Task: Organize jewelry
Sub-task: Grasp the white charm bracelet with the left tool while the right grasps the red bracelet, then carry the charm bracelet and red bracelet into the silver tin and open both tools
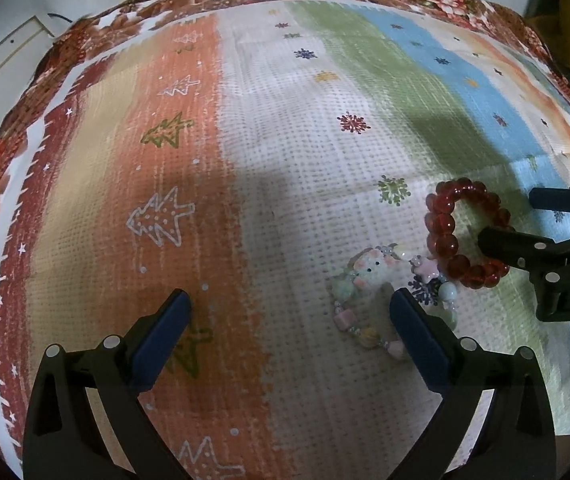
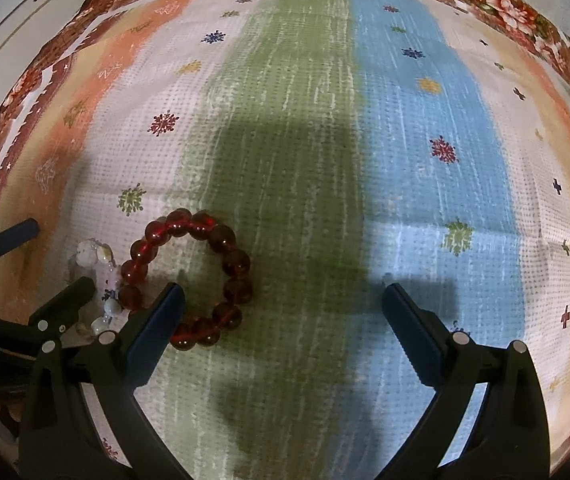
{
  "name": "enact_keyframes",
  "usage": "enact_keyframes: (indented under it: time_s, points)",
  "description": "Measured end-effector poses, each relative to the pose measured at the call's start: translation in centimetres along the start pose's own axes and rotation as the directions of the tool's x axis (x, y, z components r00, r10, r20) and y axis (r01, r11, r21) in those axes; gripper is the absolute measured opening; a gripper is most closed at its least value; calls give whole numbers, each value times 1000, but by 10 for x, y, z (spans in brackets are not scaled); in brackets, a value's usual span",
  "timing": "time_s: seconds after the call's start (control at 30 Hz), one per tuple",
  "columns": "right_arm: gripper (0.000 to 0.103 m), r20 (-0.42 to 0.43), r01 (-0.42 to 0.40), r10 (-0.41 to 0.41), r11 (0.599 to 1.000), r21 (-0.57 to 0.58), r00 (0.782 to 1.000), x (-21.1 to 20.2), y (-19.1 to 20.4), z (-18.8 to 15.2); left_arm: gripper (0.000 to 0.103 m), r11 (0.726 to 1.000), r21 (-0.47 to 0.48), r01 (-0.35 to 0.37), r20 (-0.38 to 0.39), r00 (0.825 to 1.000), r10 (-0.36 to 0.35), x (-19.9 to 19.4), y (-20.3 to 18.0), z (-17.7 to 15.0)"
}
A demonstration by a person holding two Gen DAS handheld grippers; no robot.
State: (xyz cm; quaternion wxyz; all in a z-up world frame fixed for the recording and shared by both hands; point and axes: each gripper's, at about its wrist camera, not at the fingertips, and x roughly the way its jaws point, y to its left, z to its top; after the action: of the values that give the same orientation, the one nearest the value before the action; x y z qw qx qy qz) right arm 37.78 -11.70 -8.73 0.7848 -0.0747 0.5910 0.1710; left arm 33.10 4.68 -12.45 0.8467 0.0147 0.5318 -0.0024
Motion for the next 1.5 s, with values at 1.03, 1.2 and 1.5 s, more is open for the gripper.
enact_keyframes:
  time_s: [1.03,1.2,1.5]
  points:
    - [15,-24,-82,80,993,-91,997,-17,13,-2,11,991,90,103,13,994,-104,-24,-17,-3]
    - [15,2,-96,97,991,-92,995,-32,16,-3,11,989,74,127,52,990,-131,-42,-15,3]
    - [15,44,-121,128,985,-123,991,-63,32,-12,11,988,56,146,98,984,-151,-66,-16,1]
